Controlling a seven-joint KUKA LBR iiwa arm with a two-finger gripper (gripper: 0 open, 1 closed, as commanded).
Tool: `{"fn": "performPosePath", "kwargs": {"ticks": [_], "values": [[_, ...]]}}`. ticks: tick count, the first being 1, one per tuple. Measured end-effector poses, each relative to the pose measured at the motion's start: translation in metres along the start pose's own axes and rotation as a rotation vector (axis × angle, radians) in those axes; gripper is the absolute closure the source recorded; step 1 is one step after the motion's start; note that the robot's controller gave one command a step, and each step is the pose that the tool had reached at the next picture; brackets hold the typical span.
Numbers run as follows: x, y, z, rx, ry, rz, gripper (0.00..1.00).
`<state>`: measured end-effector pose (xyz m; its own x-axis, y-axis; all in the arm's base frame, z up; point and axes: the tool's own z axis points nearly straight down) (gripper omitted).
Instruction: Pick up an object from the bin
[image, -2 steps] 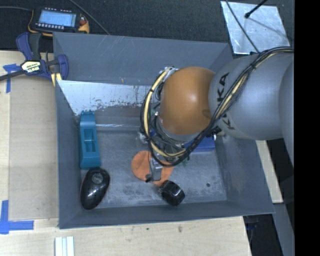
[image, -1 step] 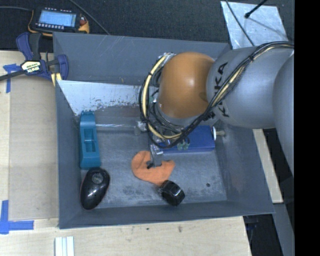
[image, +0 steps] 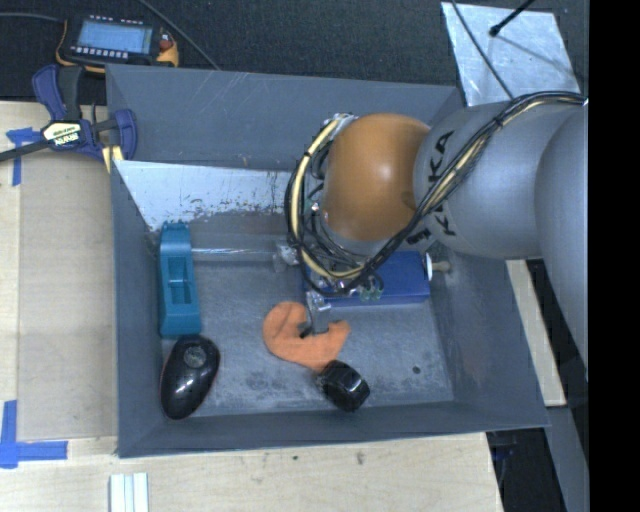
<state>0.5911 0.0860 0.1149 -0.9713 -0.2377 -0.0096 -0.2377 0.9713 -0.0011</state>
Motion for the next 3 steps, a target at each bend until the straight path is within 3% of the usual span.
{"fn": "performPosePath", "kwargs": {"ticks": [1, 2, 3], "values": [[0.01, -0.033, 0.037, -0.001, 0.008, 0.215, 1.0], [0.01, -0.033, 0.037, -0.001, 0.008, 0.215, 1.0], [0.021, -0.062, -0.089, 0.0, 0.007, 0.252, 1.0]]}}
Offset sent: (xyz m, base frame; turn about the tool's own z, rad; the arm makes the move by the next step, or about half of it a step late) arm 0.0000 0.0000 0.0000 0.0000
